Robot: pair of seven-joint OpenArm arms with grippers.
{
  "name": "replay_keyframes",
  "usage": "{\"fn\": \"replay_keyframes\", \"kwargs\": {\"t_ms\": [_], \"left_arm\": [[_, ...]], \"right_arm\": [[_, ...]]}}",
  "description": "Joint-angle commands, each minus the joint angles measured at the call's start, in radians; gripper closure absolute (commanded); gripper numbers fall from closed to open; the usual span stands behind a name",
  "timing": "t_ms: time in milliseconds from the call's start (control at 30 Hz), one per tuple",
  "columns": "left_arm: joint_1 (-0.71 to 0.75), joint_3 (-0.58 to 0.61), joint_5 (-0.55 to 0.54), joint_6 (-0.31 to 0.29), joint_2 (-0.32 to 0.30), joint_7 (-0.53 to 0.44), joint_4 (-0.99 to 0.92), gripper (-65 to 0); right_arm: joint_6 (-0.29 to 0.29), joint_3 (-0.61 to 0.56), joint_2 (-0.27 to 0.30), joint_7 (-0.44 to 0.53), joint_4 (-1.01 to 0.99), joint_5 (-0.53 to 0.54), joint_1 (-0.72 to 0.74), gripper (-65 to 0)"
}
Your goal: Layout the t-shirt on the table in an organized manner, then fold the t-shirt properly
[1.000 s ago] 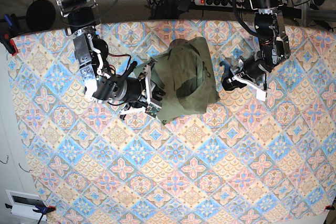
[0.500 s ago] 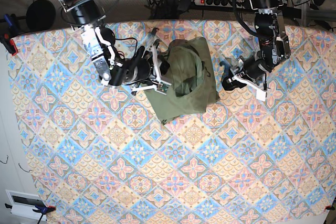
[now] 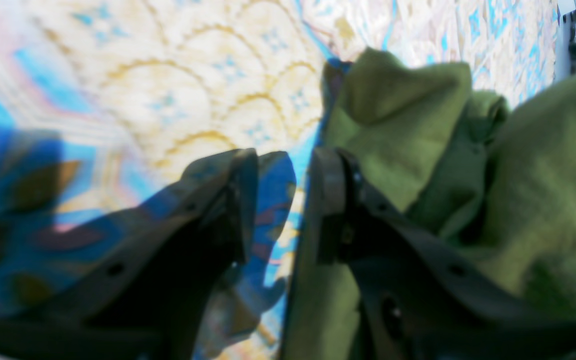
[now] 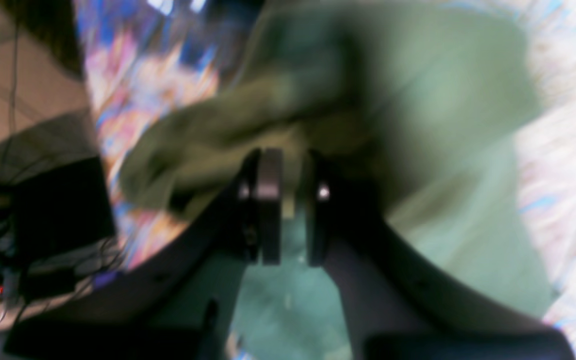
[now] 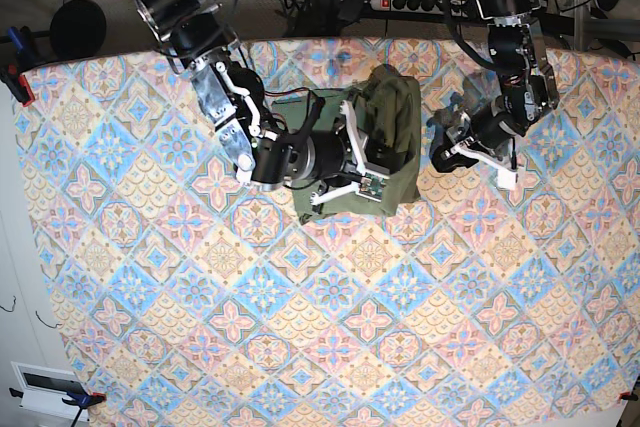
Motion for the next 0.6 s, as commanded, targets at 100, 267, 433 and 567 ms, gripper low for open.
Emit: {"fn": "replay_keyframes", "kwargs": {"t_ms": [100, 267, 433, 567], "left_arm": [[0.0, -0.073, -0.069, 0.007, -0.037, 0.043, 0.011, -16.8], [0.002, -0.081, -0.135, 0.007, -0.08, 0.068, 0.011, -16.8], [0.002, -0.078, -0.155, 0.007, -0.094, 0.069, 0.015, -16.8], [0.04, -0.019, -0.156, 0.007, -0.094, 0.1, 0.161, -16.8]], "right_arm": [[0.003, -0.002, -0.072, 0.023, -0.061, 0.018, 0.057, -7.9], [0.003, -0.002, -0.091, 0.023, -0.107, 0.018, 0.086, -7.9], [0.003, 0.01, -0.081, 0.016, -0.027, 0.018, 0.083, -7.9], [0.003, 0.052, -0.003, 0.015, 0.045, 0.015, -0.006, -7.8]]}}
